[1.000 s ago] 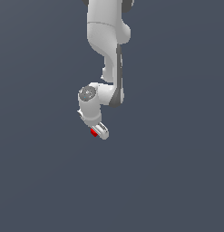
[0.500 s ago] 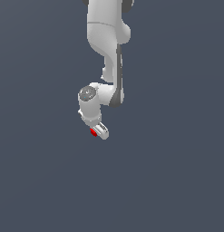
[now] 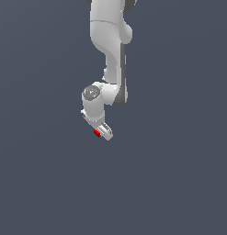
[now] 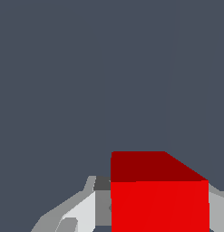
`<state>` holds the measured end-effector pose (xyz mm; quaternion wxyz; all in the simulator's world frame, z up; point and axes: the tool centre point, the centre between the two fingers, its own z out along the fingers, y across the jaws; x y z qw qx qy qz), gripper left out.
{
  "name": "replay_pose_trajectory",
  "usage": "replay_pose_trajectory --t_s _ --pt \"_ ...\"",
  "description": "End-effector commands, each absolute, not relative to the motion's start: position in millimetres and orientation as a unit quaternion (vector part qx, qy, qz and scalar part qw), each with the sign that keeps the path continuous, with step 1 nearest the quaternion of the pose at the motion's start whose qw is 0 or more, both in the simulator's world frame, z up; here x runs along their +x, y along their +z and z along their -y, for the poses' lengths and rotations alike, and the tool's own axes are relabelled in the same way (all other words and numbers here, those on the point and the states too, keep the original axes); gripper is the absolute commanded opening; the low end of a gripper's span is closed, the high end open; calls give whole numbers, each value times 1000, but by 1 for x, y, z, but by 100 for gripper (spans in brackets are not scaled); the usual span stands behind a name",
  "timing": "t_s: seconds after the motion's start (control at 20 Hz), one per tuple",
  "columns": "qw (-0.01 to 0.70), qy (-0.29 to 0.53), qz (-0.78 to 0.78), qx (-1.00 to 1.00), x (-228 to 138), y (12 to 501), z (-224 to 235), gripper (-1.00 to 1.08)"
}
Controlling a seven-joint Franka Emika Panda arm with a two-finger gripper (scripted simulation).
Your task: Pick up the red cube and move it to a goal position.
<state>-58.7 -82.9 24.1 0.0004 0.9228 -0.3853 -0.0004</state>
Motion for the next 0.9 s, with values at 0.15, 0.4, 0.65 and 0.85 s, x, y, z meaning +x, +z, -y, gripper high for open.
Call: replay_pose_trajectory --t_s 0.15,0.4,0.65,0.85 --pt "0 0 385 923 -72 35 56 -100" --pt "0 0 385 923 -88 48 23 -100" --pt "0 0 385 923 -97 56 3 -100" --pt "0 0 385 923 -99 58 -2 -100"
